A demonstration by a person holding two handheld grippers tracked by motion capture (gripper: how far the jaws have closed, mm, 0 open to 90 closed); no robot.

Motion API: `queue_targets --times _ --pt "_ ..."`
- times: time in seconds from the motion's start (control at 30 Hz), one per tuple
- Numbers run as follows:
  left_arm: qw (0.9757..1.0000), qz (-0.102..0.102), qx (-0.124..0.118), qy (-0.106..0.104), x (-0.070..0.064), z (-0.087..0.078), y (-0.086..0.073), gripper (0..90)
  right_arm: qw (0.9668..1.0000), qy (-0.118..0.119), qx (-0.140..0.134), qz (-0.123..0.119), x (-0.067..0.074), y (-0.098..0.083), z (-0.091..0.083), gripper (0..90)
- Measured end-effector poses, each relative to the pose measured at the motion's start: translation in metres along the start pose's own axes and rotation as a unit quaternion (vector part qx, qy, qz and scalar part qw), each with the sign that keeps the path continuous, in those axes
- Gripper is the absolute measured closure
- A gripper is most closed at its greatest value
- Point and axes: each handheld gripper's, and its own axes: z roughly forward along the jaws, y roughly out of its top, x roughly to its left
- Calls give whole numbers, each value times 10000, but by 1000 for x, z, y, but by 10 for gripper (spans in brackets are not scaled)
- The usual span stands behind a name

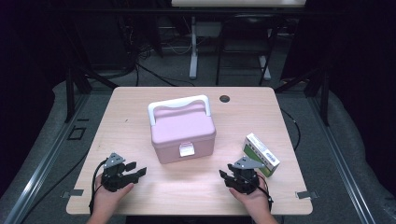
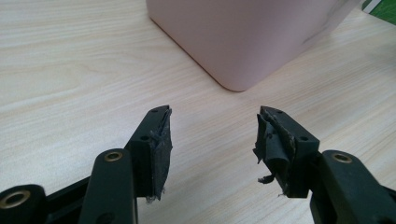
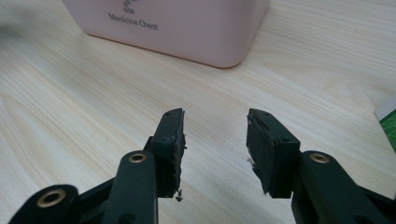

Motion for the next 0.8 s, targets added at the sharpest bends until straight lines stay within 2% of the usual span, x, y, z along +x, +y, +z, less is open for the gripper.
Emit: queue_targets --times 0.2,0.6,0.73,0.8 --pt "10000 71 -37 27 1 0 1 477 9999 -121 54 1 -1 0 3 573" --pt "9999 28 -152 66 -2 -2 1 479 9997 -198 53 128 -6 -1 1 597" --pt "9999 -27 -143 20 -4 -1 3 476 9996 -219 40 178 -5 1 2 595" --pt "9999 -59 -147 -66 -3 0 5 475 9995 -220 49 232 -4 4 4 580"
